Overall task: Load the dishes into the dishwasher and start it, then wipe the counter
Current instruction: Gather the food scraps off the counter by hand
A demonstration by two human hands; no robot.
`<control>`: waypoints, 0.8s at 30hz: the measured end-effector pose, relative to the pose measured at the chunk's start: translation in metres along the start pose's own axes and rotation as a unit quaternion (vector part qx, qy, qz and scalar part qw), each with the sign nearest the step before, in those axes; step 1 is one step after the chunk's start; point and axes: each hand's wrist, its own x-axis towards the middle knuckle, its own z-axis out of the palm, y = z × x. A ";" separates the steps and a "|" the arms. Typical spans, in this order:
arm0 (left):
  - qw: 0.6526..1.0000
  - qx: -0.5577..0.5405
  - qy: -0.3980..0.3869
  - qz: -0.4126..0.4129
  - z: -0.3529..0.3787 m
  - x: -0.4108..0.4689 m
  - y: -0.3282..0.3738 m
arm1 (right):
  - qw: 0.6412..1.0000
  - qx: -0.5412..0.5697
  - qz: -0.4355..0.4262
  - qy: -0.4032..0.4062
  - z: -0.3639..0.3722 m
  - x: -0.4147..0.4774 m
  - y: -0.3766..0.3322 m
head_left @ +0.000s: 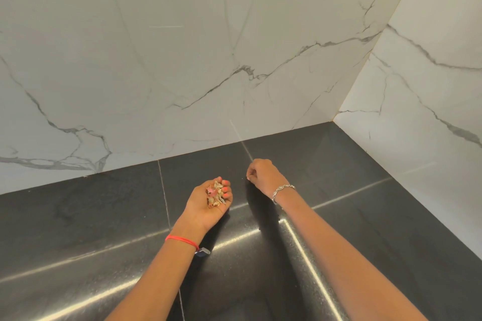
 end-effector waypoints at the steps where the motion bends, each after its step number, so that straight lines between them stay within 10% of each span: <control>1: 1.000 0.001 0.001 0.001 0.000 0.000 0.000 | 1.000 -0.024 0.004 -0.018 0.000 0.002 -0.002; 6: 1.000 0.007 0.005 0.003 0.002 -0.005 -0.001 | 0.992 -0.094 0.012 -0.082 0.003 0.001 -0.009; 11: 1.000 -0.004 0.000 0.005 -0.001 -0.006 0.001 | 0.984 0.093 0.040 -0.145 -0.027 -0.026 0.012; 24: 1.000 -0.006 -0.005 0.003 -0.001 -0.009 -0.004 | 0.977 0.202 0.054 0.028 -0.007 -0.044 0.021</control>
